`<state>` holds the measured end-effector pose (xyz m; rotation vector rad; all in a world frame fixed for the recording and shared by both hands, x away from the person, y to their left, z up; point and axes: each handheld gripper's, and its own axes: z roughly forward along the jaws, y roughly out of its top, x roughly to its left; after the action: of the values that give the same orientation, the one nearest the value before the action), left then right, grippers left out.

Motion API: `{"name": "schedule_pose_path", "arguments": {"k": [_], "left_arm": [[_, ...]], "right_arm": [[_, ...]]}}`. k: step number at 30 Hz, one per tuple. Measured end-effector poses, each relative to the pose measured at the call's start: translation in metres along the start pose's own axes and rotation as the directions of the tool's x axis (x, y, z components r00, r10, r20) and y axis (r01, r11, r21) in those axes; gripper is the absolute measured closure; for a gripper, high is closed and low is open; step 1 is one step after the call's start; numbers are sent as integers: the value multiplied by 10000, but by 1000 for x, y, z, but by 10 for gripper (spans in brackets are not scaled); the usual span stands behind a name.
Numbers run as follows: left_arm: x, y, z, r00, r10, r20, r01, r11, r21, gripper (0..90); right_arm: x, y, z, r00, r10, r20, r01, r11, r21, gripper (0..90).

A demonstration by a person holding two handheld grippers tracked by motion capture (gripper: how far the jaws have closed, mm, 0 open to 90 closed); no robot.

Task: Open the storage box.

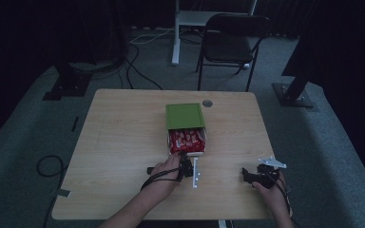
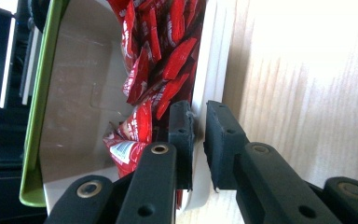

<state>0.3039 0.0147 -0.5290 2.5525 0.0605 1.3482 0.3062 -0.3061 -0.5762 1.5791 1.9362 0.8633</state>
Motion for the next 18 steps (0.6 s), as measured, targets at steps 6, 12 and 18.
{"name": "schedule_pose_path", "arguments": {"k": [6,12,18], "left_arm": [[-1,-2,-1,9995,-53,298,51,10000,61,816],[-7,-3,-4,9980,-168,615,166,9999,50,796],[-10,-3,-12,9960,-395,805,398,9992,-23,795]], "right_arm": [[0,0,0,10000,0,-1,0,10000,1,106],[0,0,0,10000,2,0,-2,10000,2,106],[0,0,0,10000,2,0,-2,10000,1,106]]}}
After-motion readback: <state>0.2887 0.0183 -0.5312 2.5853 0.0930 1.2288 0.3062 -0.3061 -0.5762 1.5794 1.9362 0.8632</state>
